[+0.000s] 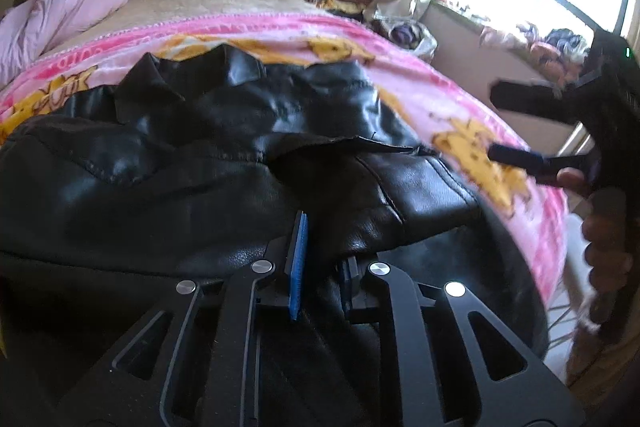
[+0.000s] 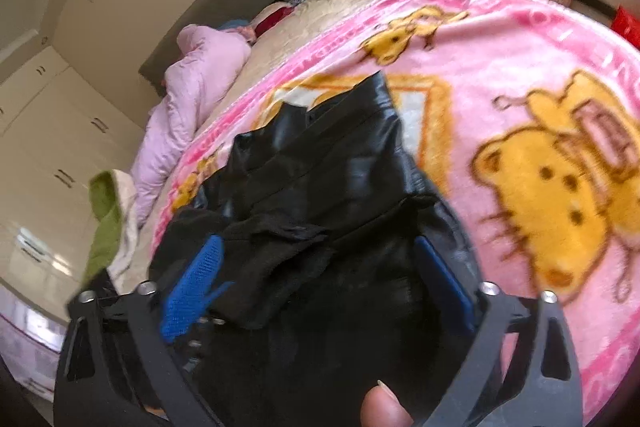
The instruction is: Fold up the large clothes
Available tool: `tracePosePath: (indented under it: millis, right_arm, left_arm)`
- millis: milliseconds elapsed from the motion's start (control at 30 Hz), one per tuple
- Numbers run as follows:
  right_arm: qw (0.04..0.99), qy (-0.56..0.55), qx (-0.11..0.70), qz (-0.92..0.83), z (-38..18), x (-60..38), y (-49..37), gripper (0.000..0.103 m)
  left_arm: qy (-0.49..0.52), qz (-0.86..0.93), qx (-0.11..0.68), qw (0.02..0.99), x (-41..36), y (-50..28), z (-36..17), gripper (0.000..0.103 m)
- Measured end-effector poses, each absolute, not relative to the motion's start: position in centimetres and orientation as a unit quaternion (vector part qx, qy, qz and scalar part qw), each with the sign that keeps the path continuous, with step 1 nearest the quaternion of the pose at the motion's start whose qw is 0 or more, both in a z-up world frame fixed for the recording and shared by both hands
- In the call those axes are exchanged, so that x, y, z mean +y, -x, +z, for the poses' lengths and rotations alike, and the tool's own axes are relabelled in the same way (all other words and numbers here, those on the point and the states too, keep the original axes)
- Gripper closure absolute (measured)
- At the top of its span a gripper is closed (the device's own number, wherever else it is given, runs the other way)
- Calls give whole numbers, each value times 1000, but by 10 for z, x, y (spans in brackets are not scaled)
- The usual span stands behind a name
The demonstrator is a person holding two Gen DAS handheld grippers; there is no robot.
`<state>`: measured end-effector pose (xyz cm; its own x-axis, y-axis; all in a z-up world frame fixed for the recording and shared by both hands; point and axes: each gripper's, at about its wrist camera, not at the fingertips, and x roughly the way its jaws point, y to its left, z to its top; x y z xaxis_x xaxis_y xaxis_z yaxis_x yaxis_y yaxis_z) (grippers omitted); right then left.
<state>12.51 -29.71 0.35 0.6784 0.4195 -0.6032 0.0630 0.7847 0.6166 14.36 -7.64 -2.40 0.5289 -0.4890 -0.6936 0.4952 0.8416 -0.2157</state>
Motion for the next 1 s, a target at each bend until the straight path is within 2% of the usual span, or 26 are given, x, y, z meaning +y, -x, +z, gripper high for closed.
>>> tracePosePath:
  millis: [67,300,400,467,500,567,633,667,833,1000]
  right_arm:
    - [840,-335,405,134,-5,-292,-134,32]
    - [764,-417,466,161,-50,-277,-162,47]
    - [759,-427,465,160,-56,-274,-169,61]
    - [764,-426,460,155,-56,-272,-175,79]
    - [767,-424,454,160,-54,-271,-176,82]
    - [776,-411,444,176,-48,-266,-179,93]
    - [798,-380,432,179,-40,-259,-180,93]
    - [812,-360,423,180,-34,-256,-180,93]
    - [874,-261,370,179,10,-241,-183,94]
    - [910,-176,331,176,46,-234,-197,94]
  left_arm:
    - [-17,-278,398,874,-80,-142,-28,94]
    - [-71,-265,381,883,-89,-133,-31,92]
    - [-79,-264,381,883,-90,-132,-32,91]
    - [-85,-264,381,882,-91,-131,-32,90]
    - [-89,-265,381,881,-91,-131,-32,89]
    - [-97,-267,381,880,-92,-131,-30,80]
    - [-104,-270,379,879,-94,-129,-26,43]
    - [-108,-272,376,879,-94,-128,-22,36]
    - [-89,-281,359,886,-84,-126,-2,29]
    - [-21,-269,330,905,-38,-139,32,25]
